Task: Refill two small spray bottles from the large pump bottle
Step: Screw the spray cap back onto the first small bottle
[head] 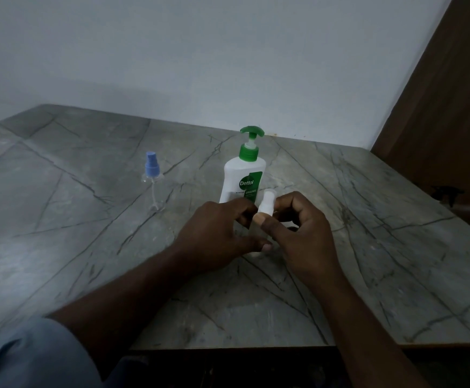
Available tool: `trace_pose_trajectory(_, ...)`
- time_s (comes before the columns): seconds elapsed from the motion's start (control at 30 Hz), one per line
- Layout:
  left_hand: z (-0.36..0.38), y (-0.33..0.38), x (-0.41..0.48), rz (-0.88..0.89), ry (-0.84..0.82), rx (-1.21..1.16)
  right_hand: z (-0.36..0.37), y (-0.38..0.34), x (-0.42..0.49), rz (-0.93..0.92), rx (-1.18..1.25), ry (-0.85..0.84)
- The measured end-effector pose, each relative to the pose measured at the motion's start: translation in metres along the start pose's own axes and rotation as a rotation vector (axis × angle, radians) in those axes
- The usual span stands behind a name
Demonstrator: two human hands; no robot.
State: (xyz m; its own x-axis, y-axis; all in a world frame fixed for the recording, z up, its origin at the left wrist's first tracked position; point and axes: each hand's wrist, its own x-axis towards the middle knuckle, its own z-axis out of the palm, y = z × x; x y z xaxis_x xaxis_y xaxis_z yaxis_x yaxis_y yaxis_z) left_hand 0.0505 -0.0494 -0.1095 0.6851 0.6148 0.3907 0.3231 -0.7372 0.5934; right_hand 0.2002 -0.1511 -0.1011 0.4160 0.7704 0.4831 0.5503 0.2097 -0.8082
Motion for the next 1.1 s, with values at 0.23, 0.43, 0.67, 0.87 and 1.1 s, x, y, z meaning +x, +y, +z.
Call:
trace_pose_trajectory(0.23,-0.0074,0.0011,-0.0029,0.052,-0.067,-0.157,-0.003,-0.0013,0.0013,-0.003,0.059,-0.017)
trace_pose_trajectory(0.43,-0.0035,0.0043,-0.0022,-0.004,-0.008,0.079,-0.0035,-0.0011,0.001,-0.008,0.07,-0.021)
trace_pose_trajectory(0.67,-0.0071,0.0059,-0.0039,0.076,-0.082,-0.048,-0.0051,-0.0013,0.0017,-0.009,0.095,-0.042)
trace_pose_trajectory(0.87,-0.0002,0.0022,-0.0015,0.032,0.016,0.122,-0.0049,-0.0018,0.0007,0.0,0.105,-0.08)
trace_pose_trajectory(1.1,-0.0055,0.0037,-0.0041,0.081,-0.05,-0.079,-0.0032,-0.0004,0.0017,0.02,0.132,-0.092)
